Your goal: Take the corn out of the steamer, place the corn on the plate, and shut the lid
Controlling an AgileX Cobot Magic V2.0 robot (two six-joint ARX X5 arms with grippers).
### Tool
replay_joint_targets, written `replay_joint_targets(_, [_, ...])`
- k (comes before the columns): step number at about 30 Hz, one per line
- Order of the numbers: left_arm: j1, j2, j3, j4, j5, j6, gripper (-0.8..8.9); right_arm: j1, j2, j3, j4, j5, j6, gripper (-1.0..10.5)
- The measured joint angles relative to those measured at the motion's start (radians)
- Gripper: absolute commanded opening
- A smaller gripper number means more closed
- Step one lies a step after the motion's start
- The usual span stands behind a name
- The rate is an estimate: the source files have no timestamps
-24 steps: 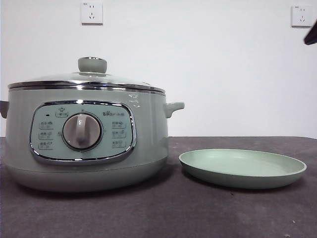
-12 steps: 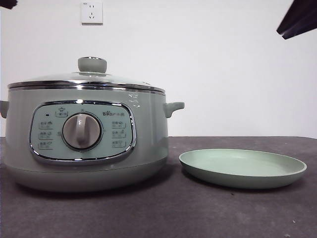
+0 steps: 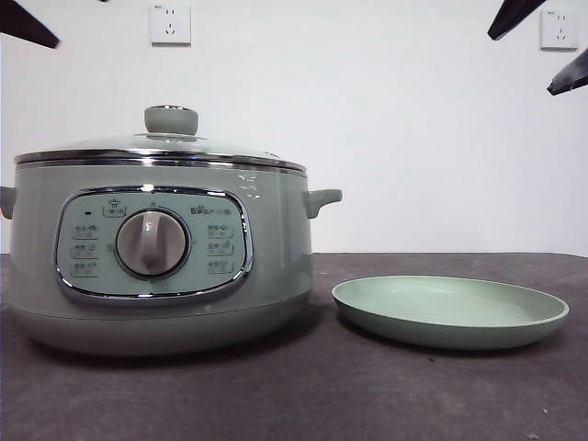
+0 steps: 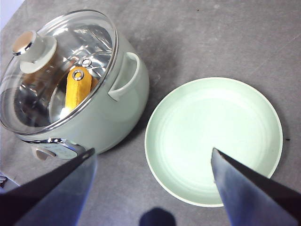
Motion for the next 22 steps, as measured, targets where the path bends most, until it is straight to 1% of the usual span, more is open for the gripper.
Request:
replay_joint_targets(5, [-0.102, 0.119, 0.08, 0.005, -0.092, 0.005, 3.97, 0.0, 0.0, 0.0, 0.003, 0.0, 0.001, 4.1])
replay_joint_targets(11, [-0.195, 0.249, 0.118, 0.03, -0.209, 0.013, 3.97, 0.0, 0.0, 0.0, 0.003, 0.0, 0.001, 4.1])
replay_joint_targets(19, [-0.24, 0.334, 0.118, 0.042, -0.229, 0.023, 3.95, 0.0, 0.0, 0.0, 0.003, 0.0, 0.001, 4.1])
replay_joint_targets(20, [-0.245, 0.337, 0.118, 0.041, -0.235, 0.024, 3.52, 0.0, 0.0, 0.0, 0.003, 0.0, 0.001, 4.1])
replay_joint_targets(22, [-0.254, 0.343, 0.118, 0.031, -0.241, 0.027, 1.88, 0.0, 0.0, 0.0, 0.003, 0.0, 0.001, 4.1])
